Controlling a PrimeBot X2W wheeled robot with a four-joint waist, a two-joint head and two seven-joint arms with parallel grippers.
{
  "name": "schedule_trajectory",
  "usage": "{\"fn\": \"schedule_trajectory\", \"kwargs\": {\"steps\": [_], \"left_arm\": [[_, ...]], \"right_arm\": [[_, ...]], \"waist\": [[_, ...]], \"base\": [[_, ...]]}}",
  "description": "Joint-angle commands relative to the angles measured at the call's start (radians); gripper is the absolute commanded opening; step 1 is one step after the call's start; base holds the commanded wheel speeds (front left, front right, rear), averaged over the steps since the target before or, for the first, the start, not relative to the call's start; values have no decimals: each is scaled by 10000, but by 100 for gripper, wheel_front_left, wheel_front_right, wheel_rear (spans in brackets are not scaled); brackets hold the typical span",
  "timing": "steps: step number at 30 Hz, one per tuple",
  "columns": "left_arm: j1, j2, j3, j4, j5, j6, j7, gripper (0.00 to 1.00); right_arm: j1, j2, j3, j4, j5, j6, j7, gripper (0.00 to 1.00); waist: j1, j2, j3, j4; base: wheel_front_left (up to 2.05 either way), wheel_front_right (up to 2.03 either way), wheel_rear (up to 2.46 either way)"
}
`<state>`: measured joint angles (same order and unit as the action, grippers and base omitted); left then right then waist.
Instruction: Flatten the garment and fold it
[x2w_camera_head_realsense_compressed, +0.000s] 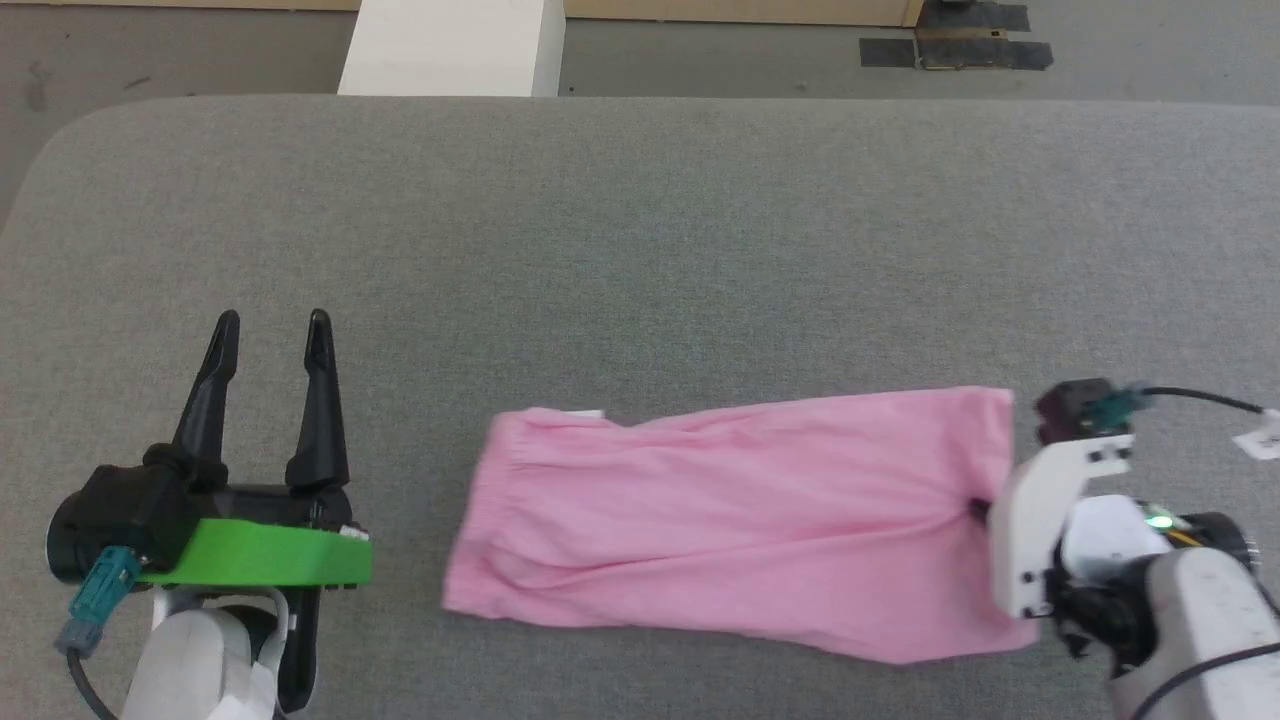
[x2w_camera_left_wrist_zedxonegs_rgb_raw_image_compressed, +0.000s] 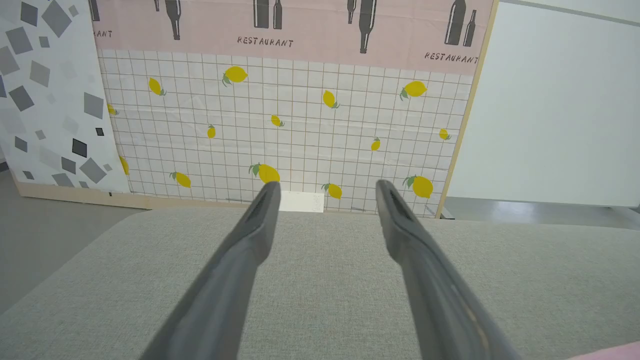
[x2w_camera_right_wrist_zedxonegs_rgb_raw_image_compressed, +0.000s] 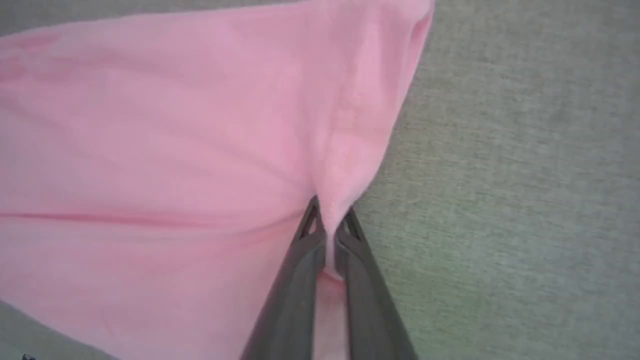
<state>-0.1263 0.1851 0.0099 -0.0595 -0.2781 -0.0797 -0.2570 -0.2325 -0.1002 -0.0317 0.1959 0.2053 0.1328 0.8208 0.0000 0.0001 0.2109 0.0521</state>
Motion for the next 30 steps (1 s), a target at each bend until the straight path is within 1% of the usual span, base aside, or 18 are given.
{"fn": "schedule_trajectory", "kwargs": {"steps": [1, 6, 8, 12, 16, 20, 23, 25, 27, 30], "left_arm": [[111, -71, 104, 2, 102, -83, -46, 100], [146, -220, 323, 31, 286, -280, -46, 100], [128, -263, 375, 56, 328, -335, -47, 100], [114, -322, 446, 135, 398, -411, -47, 100], [139, -403, 449, 195, 480, -452, -47, 100], [220, -483, 486, 152, 552, -474, -47, 100], [278, -540, 472, 130, 580, -486, -47, 100], [313, -562, 473, 103, 597, -492, -47, 100], [343, -588, 472, 82, 604, -496, -47, 100], [404, -618, 465, 68, 613, -500, -47, 100]], "right_arm": [[30, -317, -365, 125, 52, -21, 89, 0], [-29, -1285, -1308, 315, -307, -21, 391, 0], [-92, -1514, -1627, 370, -455, -21, 454, 0], [-174, -1896, -1718, 327, -655, -21, 704, 0], [-85, -2161, -1247, -375, -577, -21, 1468, 0], [174, -2281, -578, -2012, -174, -21, 2442, 0], [633, -2138, -34, -3406, 259, -21, 3327, 0], [834, -2138, 416, -4146, 414, -21, 3729, 0], [891, -2051, 842, -4637, 599, -21, 3943, 0], [803, -1773, 1453, -4907, 816, -21, 3995, 0]], "waist": [[0, -1, -21, -30], [0, -1, -1, -37], [0, -1, 3, -32], [0, -1, -39, -37], [0, -1, -211, -24], [0, -1, -403, 6], [0, -1, -513, 66], [0, -1, -537, 95], [0, -1, -553, 123], [0, -1, -574, 146]], "base": [[0, 0, 0], [0, 0, 0], [0, 0, 0], [0, 0, 0], [0, 0, 0], [0, 0, 0], [0, 0, 0], [0, 0, 0], [0, 0, 0], [0, 0, 0]]}}
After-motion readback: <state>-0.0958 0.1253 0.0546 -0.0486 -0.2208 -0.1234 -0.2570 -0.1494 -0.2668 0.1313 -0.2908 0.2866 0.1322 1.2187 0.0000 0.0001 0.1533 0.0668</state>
